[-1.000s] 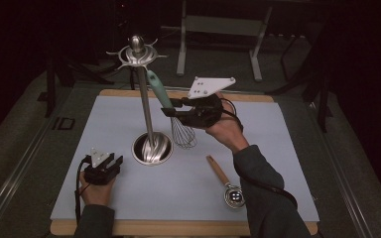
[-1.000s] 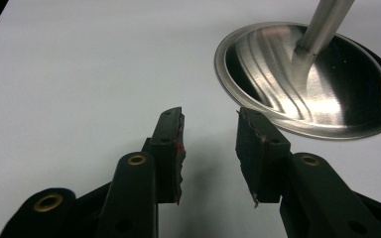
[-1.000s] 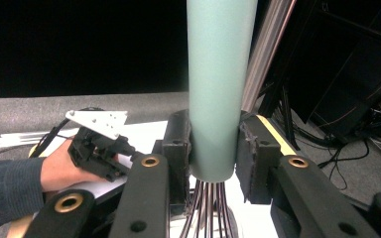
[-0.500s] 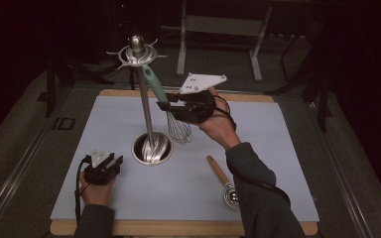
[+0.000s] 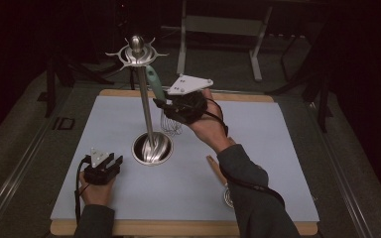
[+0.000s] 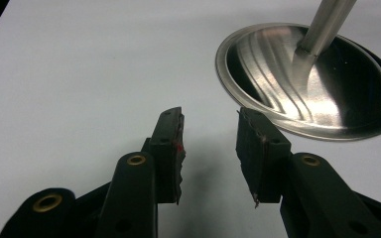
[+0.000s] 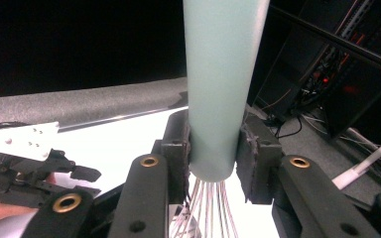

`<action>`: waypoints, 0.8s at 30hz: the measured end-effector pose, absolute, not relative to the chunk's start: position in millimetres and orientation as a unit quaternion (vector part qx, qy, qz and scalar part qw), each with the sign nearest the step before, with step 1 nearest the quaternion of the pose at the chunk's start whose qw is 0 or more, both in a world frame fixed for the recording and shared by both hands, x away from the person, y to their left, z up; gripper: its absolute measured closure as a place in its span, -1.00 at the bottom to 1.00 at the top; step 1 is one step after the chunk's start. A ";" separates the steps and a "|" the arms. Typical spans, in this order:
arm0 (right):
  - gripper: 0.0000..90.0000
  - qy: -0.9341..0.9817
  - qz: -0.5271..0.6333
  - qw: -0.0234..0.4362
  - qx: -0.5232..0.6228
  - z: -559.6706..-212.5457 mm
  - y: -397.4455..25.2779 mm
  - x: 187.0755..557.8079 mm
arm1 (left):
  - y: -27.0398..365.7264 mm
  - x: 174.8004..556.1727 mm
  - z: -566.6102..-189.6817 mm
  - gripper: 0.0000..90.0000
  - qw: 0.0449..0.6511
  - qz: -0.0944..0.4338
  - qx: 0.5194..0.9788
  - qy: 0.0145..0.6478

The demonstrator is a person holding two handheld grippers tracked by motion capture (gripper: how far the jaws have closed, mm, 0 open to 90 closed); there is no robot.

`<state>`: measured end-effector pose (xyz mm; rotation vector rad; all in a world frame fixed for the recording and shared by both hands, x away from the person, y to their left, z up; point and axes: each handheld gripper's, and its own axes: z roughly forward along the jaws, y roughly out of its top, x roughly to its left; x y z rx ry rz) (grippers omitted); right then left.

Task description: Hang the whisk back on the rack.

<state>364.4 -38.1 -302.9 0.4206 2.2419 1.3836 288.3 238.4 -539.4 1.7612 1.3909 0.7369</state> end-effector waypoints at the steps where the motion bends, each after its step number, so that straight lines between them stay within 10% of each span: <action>1: 0.50 0.817 0.504 0.234 0.154 -303.1 -37.6 363.9 | 238.3 288.2 -539.5 0.41 0.380 0.289 0.689 0.545; 24: 0.23 0.805 0.535 0.206 0.152 -303.8 -40.0 354.8 | 238.4 288.3 -539.5 0.40 0.380 0.289 0.688 0.546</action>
